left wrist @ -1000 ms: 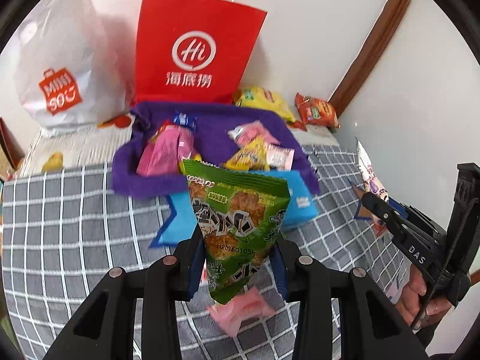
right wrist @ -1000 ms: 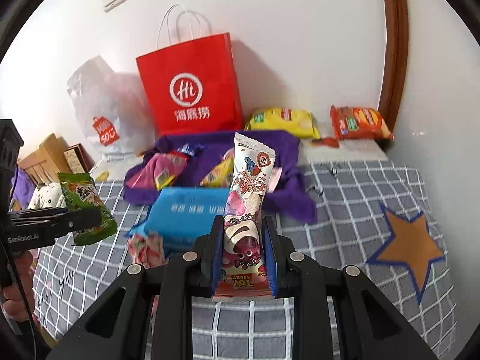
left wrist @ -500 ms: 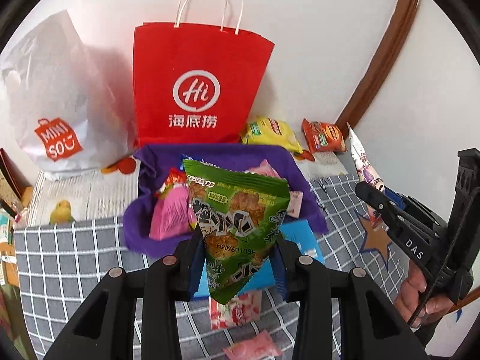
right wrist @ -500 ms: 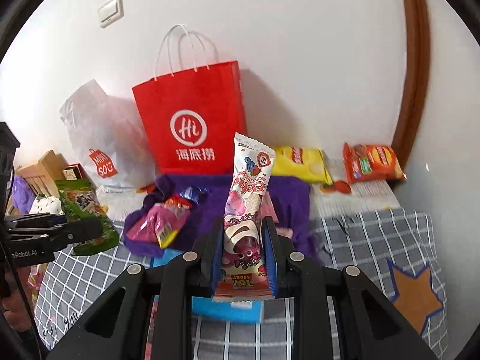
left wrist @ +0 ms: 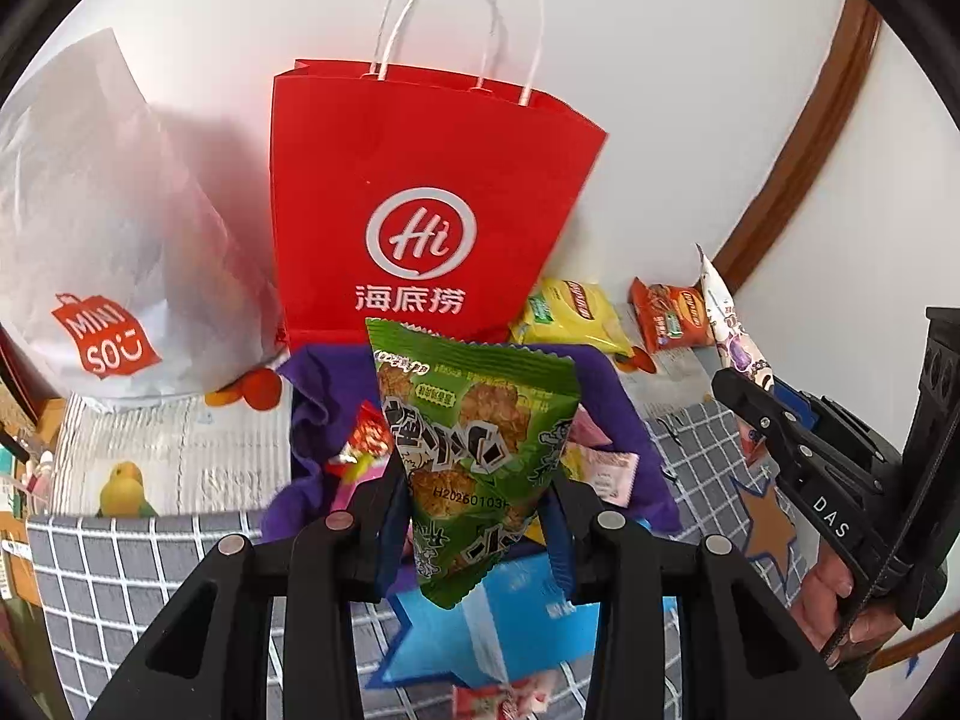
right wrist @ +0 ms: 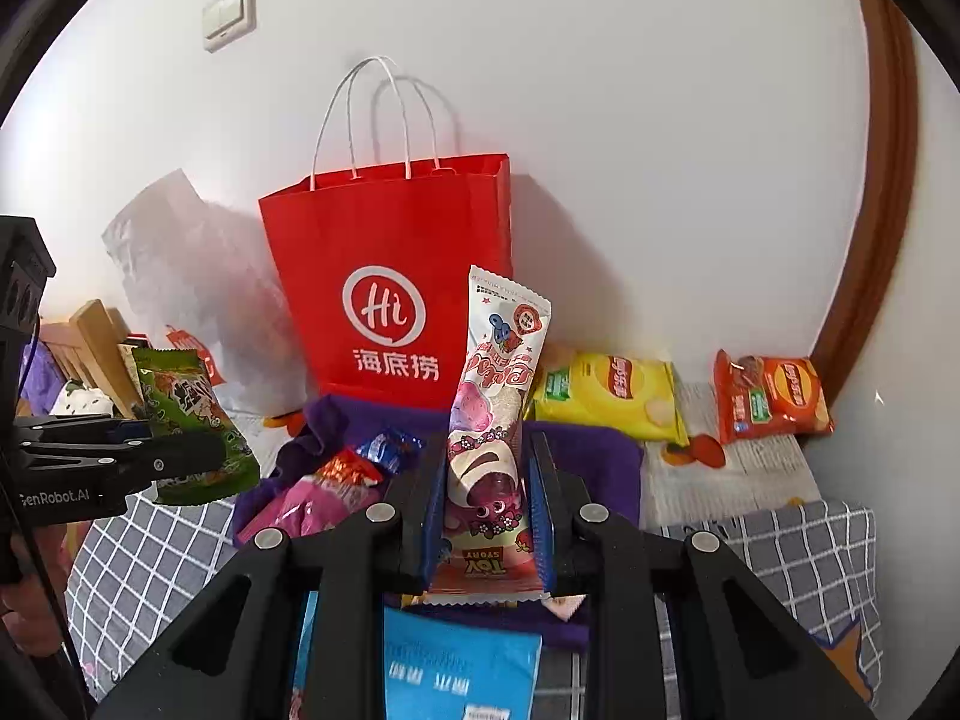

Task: Organize snacks
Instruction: 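Lift and carry both held snacks toward the purple towel, then lower the green bag onto the towel and open the left tool while the right tool releases the white packet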

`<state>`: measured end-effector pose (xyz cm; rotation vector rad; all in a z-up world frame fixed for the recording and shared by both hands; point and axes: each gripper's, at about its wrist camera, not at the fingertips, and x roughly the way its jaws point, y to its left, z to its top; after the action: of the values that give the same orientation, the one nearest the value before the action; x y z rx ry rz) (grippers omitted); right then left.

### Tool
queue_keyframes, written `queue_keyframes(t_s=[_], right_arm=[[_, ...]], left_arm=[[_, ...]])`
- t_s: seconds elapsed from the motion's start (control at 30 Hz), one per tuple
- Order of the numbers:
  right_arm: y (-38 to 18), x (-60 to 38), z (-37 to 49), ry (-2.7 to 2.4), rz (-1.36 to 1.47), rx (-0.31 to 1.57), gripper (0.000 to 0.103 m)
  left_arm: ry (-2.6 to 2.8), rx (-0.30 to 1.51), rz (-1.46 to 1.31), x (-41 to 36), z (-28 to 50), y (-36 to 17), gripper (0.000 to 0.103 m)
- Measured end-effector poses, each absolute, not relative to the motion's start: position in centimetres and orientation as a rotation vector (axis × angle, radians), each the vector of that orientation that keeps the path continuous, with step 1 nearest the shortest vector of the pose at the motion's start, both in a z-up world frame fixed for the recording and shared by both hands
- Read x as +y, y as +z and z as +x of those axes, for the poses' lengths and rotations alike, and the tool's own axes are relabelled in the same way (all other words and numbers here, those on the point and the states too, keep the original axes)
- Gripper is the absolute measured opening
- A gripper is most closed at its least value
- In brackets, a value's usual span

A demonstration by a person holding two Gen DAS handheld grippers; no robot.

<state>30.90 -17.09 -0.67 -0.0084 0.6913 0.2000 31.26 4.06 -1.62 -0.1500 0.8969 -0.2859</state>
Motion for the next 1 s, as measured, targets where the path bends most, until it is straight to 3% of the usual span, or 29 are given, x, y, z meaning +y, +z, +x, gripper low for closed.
queue_keyframes(t_s=[1.0], right_arm=[[-11.5, -13.7, 38.2, 0.322, -0.097, 0.966, 0.025]], left_arm=[[-0.291, 1.055, -0.191, 5.3, 38.9, -9.8, 0.037]])
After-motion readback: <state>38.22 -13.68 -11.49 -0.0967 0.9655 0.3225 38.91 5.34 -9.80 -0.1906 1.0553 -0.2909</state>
